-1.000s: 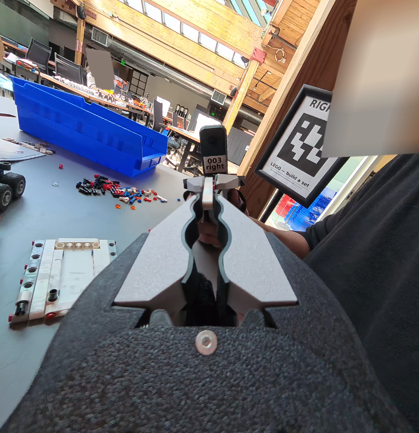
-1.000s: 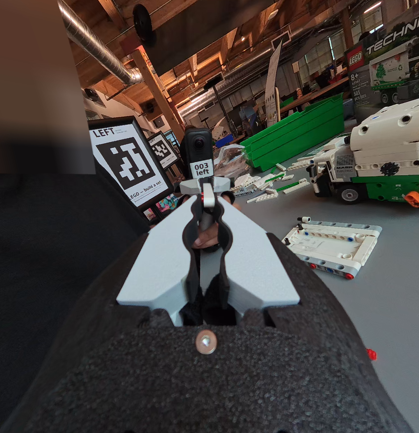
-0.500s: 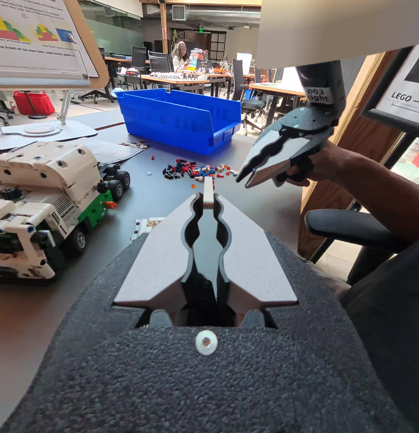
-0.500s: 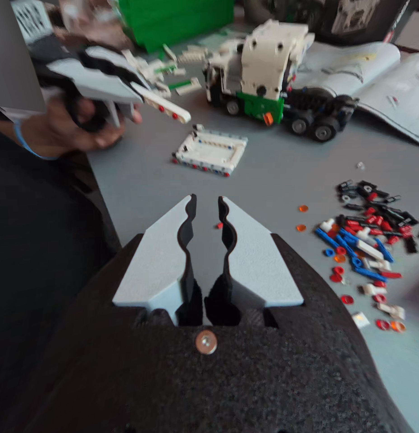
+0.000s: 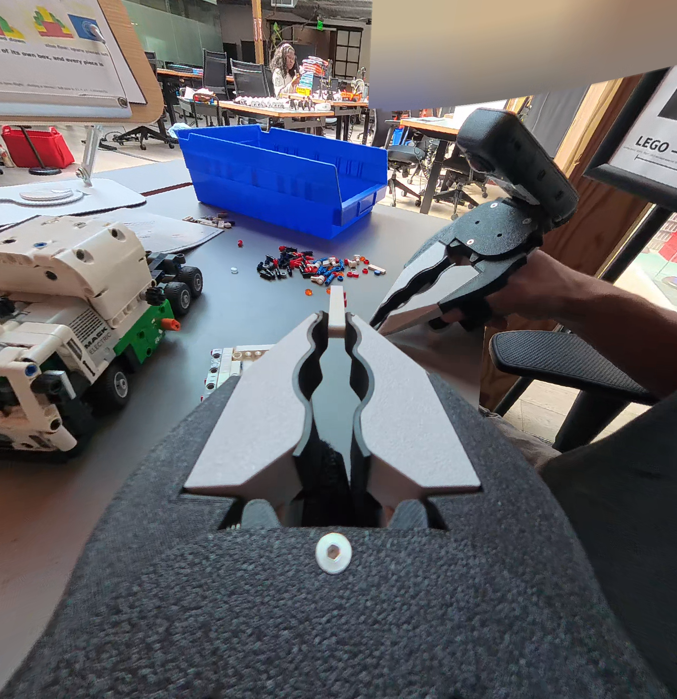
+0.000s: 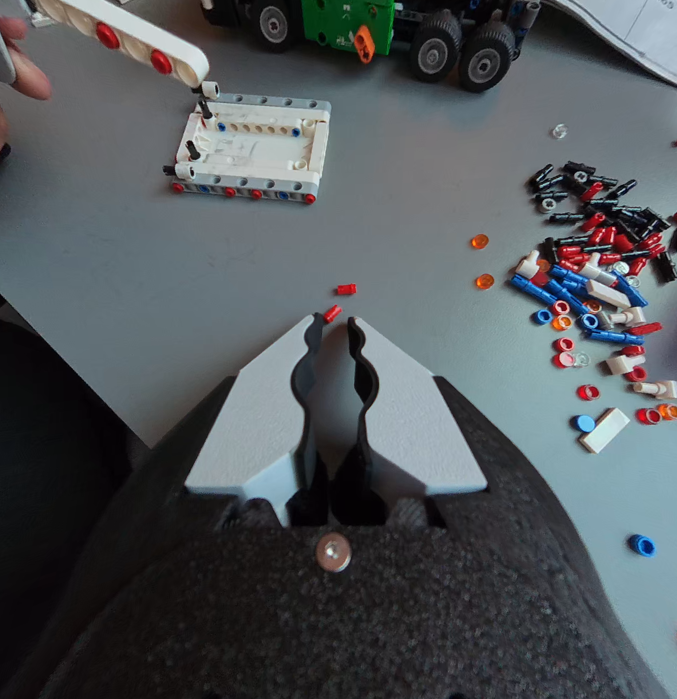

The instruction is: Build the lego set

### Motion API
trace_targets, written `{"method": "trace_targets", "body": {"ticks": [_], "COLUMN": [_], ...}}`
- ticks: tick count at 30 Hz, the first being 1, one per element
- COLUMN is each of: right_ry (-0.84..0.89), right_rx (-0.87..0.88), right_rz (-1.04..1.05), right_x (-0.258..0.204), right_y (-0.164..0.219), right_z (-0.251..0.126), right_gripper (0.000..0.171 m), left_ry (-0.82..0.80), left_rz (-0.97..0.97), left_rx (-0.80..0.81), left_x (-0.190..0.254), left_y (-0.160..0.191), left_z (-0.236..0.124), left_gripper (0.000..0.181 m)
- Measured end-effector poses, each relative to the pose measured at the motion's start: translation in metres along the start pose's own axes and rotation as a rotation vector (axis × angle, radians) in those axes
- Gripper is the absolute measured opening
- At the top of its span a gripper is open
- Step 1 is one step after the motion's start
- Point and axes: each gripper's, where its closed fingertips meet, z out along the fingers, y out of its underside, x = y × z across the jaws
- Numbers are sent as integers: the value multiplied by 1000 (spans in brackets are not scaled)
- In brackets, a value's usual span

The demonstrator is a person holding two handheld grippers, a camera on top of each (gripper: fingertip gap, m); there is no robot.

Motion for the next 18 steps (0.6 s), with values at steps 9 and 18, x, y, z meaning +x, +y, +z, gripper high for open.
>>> {"method": "trace_targets", "body": {"ticks": [9, 18], "right_ry": [12, 54], "right_rx": [-6, -6], "right_rz": [-21, -79], "right_x": [-4, -4], "right_y": [-3, -3], "right_z": [5, 6], "right_gripper": [9, 4], "left_ry": [7, 6], "left_rz": [2, 2], "left_rx": [-2, -17], "left_x": [1, 1], "left_y": [0, 2], "left_z": [0, 3], "left_gripper": [6, 6]}}
